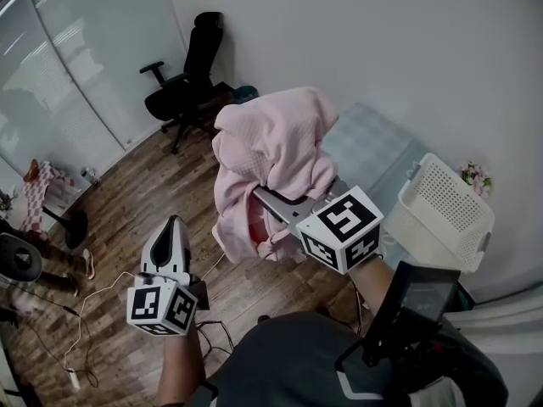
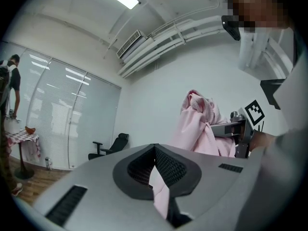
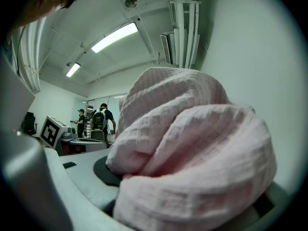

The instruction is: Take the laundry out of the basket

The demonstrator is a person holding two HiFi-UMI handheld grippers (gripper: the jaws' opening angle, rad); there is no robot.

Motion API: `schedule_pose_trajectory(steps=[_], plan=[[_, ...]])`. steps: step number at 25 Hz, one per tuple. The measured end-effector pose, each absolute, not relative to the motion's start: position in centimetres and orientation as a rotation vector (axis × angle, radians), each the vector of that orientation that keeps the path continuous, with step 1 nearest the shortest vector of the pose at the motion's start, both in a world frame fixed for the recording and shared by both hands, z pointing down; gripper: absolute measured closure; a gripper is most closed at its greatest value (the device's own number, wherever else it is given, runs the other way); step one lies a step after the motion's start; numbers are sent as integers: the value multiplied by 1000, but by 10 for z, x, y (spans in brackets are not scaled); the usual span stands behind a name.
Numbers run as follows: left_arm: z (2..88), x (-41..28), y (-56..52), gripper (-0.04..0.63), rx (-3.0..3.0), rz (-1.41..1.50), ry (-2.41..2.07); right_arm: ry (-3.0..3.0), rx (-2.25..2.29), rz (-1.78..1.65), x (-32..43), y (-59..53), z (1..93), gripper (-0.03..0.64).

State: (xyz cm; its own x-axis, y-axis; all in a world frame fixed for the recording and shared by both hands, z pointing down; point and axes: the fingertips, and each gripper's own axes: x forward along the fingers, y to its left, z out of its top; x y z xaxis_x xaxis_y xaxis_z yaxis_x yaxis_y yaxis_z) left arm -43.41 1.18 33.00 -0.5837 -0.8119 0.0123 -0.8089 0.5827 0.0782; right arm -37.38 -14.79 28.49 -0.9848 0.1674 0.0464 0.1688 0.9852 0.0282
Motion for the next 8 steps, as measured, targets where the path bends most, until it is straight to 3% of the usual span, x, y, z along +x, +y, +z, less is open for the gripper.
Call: schedule_pose_trajectory(steps=[8], plan=[[328,-435,8,584,1438,-99,-2746,-3082,-237,-54,-373,-147,287,347]])
